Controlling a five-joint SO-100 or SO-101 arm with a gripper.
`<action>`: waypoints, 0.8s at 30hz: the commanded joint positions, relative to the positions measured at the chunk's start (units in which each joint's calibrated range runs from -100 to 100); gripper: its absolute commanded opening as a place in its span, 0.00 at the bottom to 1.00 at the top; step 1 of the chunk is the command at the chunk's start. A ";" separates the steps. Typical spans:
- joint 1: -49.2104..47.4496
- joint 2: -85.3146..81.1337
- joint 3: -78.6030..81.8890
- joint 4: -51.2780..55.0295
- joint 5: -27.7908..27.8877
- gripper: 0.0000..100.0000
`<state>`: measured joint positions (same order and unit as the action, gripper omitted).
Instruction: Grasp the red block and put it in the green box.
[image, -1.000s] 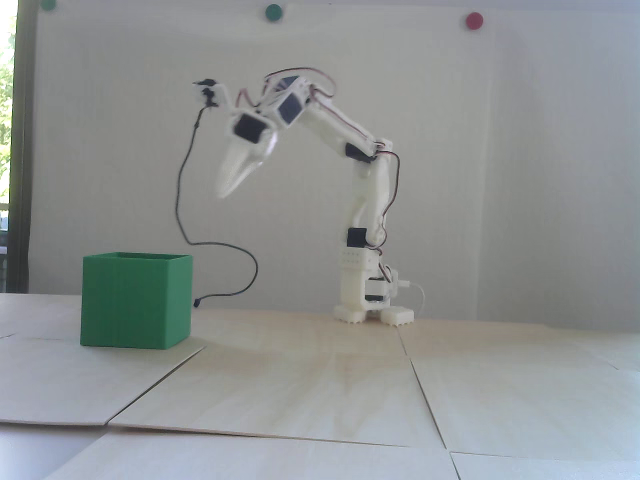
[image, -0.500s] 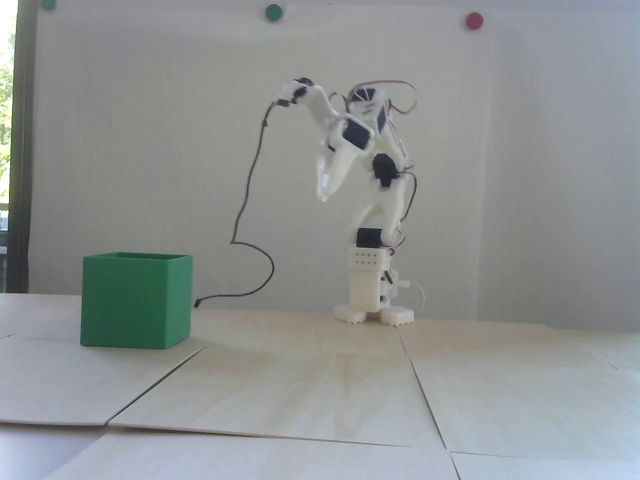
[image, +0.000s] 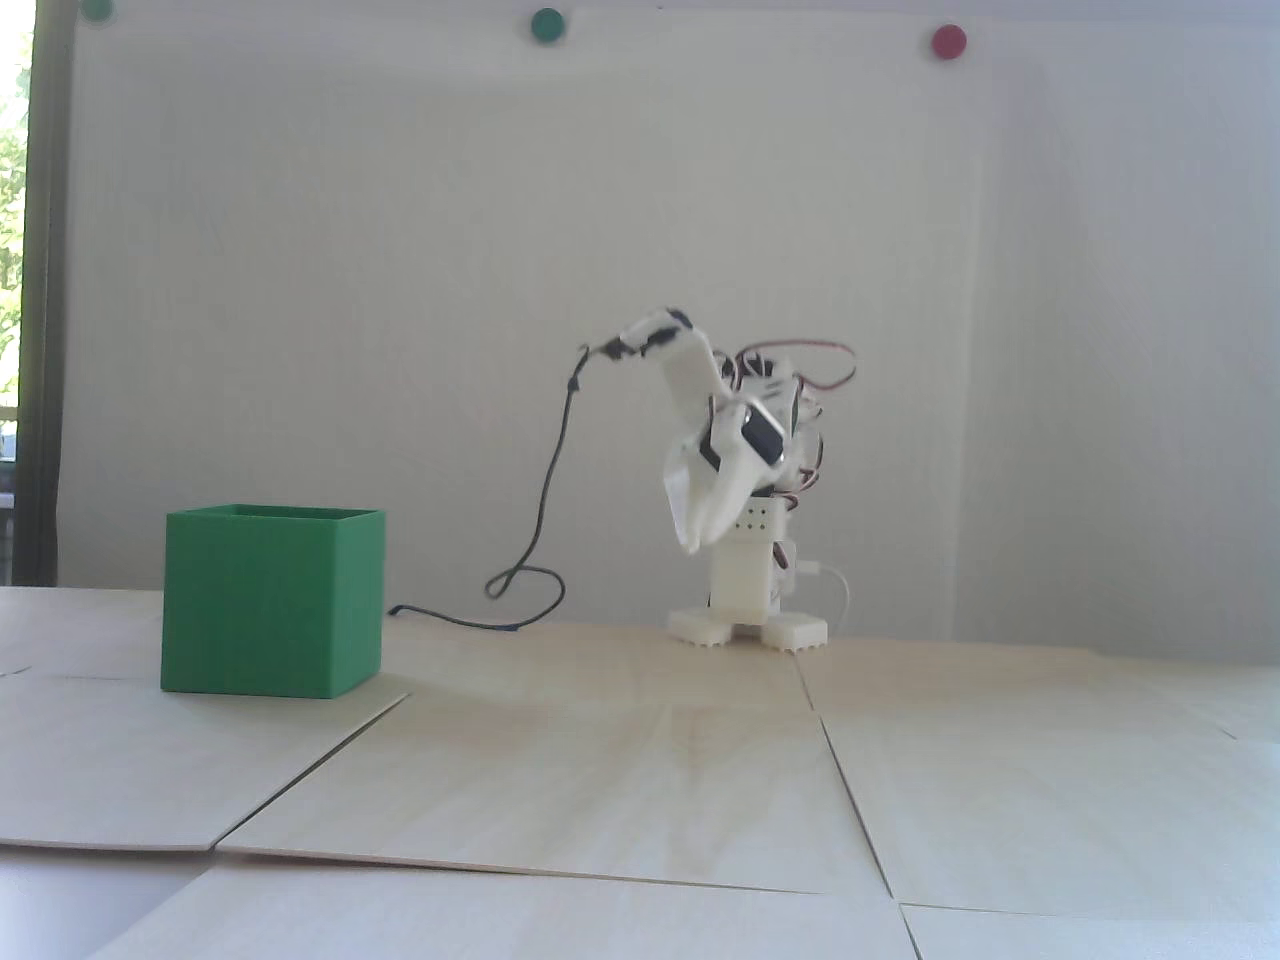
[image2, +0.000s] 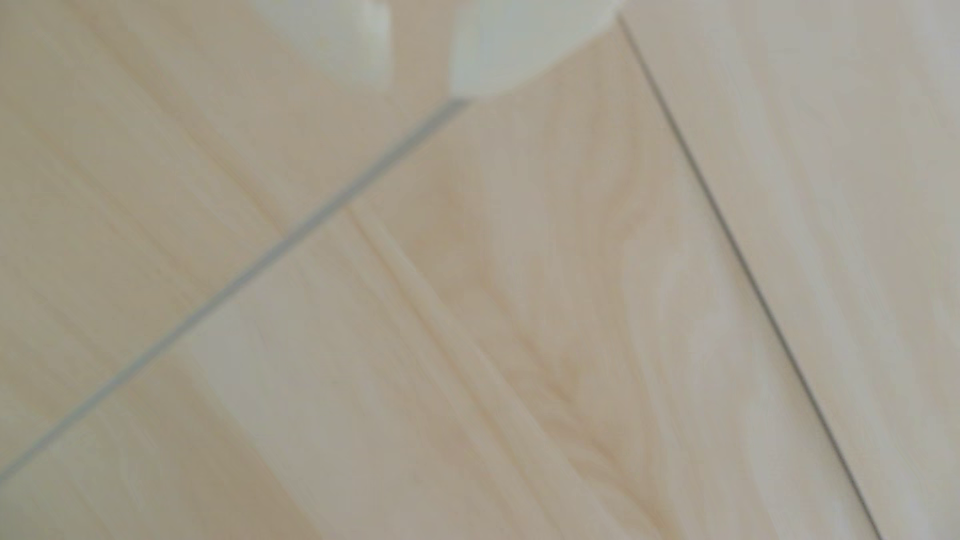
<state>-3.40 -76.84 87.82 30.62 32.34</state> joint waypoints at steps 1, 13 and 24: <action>-1.06 -11.00 7.38 -1.69 4.36 0.02; -2.51 -21.98 9.69 39.03 23.98 0.02; -1.95 -21.98 9.69 46.45 26.33 0.03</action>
<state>-5.54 -97.59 96.78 75.04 58.23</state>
